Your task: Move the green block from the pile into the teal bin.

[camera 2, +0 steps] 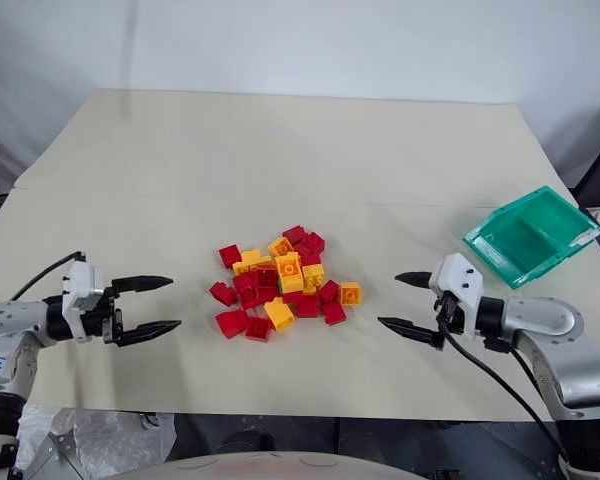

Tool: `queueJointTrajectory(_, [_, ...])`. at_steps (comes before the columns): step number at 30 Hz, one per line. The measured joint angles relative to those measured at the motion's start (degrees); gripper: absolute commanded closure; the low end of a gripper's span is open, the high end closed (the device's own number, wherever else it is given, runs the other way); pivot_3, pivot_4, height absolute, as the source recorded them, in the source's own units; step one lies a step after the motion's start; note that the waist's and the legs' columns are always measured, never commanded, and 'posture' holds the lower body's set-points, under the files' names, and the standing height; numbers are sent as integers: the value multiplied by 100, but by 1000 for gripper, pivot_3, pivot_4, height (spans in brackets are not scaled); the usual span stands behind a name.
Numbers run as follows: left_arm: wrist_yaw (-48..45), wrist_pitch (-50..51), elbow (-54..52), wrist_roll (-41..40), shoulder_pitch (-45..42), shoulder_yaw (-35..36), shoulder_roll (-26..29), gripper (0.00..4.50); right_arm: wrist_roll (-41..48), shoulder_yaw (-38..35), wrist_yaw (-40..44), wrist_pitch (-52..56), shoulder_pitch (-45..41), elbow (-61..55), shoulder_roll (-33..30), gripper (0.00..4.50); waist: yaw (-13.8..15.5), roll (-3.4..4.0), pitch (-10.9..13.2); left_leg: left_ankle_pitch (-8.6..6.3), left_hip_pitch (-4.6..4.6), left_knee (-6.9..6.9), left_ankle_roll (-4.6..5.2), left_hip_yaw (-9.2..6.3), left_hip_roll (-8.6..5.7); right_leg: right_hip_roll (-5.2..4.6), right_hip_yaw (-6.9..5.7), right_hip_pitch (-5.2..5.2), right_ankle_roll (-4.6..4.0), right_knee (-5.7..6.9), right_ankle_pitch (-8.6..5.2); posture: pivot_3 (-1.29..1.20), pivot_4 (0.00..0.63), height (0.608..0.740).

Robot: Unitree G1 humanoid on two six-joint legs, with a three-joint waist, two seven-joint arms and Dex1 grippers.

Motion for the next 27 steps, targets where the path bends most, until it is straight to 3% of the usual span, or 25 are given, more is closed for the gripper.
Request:
queueJointTrajectory(10, [153, 557, -110, -89, -25, 4, 0, 0, 114, 72, -281, 415, -45, -551, 11, 44, -4, 0, 0, 0, 1, 1, 0, -1, 0, 0, 0, 0, 0, 4, 0, 0, 150, 740])
queueJointTrajectory(16, [111, 901, -527, -307, -27, 8, -1, 0, 669, 180, -1178, 1611, -831, -1745, 260, 44, -13, 1, 1, 0, 0, 1, -1, -5, 7, 2, -2, -7, -8, 12, -4, 0, 150, 740])
queueJointTrajectory(19, [97, 937, -519, -313, -13, 21, -10, 0, 1248, 396, -1669, 2754, -1355, -2074, 403, 634, -19, 1, 1, 0, 0, 1, -1, -5, 8, -1, 1, -9, -8, 14, -4, 0, 150, 740])
queueJointTrajectory(23, [-85, 631, -519, -312, -94, -6, -90, 0, 1912, 949, -2664, 3967, -2178, -2386, 1486, 1906, -51, 0, 0, 1, -1, 0, -2, -11, 20, 1, -5, -16, -19, 22, -10, 0, 150, 740])
queueJointTrajectory(27, [-275, 230, -425, -310, -195, -27, -267, 0, 1869, 1567, -3434, 4440, -2479, -2195, 2408, 3214, -47, -2, -1, 1, -11, 0, -2, -9, 20, -1, -12, -21, -22, 21, -12, 0, 150, 740])
